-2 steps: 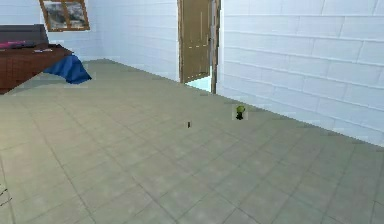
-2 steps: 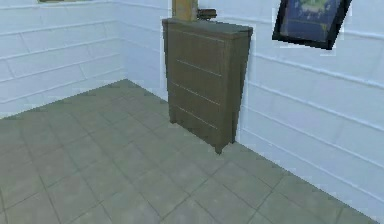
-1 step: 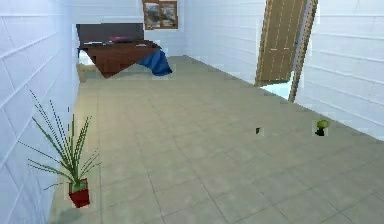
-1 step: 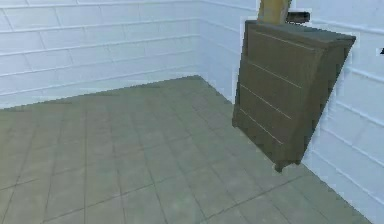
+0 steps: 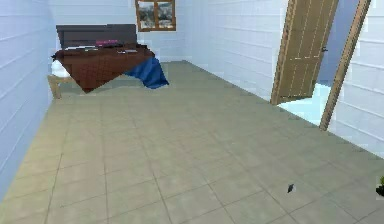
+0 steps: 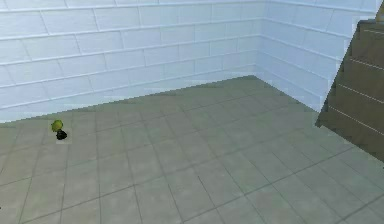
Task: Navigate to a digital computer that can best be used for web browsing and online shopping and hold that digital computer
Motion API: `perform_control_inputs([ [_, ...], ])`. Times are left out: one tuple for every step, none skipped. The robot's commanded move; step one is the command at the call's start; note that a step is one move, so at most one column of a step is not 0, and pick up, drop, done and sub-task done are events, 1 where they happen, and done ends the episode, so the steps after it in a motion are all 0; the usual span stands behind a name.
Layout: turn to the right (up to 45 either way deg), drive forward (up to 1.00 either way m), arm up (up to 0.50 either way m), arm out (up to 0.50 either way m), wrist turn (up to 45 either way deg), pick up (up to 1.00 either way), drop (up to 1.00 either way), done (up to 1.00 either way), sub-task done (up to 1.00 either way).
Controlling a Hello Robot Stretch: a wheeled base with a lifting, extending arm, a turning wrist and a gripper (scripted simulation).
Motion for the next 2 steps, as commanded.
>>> perform_control_inputs([
  [0.0, 0.25, 0.0, 0.0, 0.0, 0.0, 0.0, 0.0, 0.0],
  [-21.0, 0.0, 0.0, 0.0, 0.0, 0.0, 0.0, 0.0, 0.0],
])
